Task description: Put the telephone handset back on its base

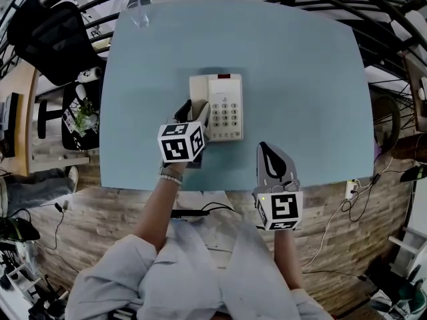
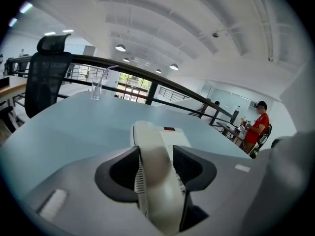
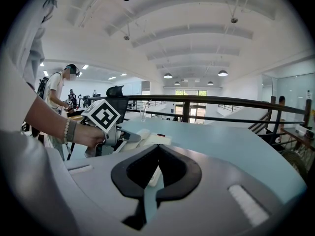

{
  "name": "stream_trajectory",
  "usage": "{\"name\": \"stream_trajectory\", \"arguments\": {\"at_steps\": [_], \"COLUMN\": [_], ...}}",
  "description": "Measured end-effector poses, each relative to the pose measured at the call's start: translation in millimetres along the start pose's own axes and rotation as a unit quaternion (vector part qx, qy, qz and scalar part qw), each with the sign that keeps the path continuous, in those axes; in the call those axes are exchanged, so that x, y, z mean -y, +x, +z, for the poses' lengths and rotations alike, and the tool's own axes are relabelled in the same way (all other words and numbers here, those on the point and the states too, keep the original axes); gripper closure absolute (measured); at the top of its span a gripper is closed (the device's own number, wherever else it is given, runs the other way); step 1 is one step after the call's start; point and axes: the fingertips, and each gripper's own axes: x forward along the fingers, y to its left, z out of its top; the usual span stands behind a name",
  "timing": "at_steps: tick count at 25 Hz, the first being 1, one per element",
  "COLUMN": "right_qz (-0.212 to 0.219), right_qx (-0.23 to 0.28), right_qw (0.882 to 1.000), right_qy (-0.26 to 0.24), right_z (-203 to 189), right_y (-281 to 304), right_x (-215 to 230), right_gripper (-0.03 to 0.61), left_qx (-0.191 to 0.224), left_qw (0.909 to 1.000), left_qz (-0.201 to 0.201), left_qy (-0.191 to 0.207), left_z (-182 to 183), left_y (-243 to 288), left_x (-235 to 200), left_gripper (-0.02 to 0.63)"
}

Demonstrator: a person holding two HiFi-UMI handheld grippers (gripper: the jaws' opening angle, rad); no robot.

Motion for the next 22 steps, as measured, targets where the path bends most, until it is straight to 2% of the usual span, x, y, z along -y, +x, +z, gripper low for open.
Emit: {"name": "stream_trajectory", "arguments": {"at_steps": [4,14,19,22], "right_qz": [0.001,0.004,0.004,0.005], "right_qx": [0.002,0.014,0.026,0.035], "right_qw": [1.000,1.000,1.000,0.999], "right_qy": [-0.001,-0.010,-0.017,-0.024], "right_z": [1.0,11.4,22.1,29.5], "right_y": [0.7,-0.7,-2.8,-5.0], "right_x": [-2.0,-10.1,-12.3,-15.9], "right_gripper": [0.572,0.572,0.572,0.572], "left_qx": [0.006,0.071,0.094,0.117], "left_qw": [0.9993,0.9904,0.9776,0.9674], "left_qz": [-0.021,-0.065,-0.091,-0.105], "left_qy": [0.029,0.100,0.165,0.199], "left_z": [4.6,30.3,41.1,48.7], "left_y": [-7.6,-50.5,-72.6,-88.6], "left_x": [2.9,6.1,23.3,32.6], "left_gripper": [0.421,0.423,0.429,0.485]}}
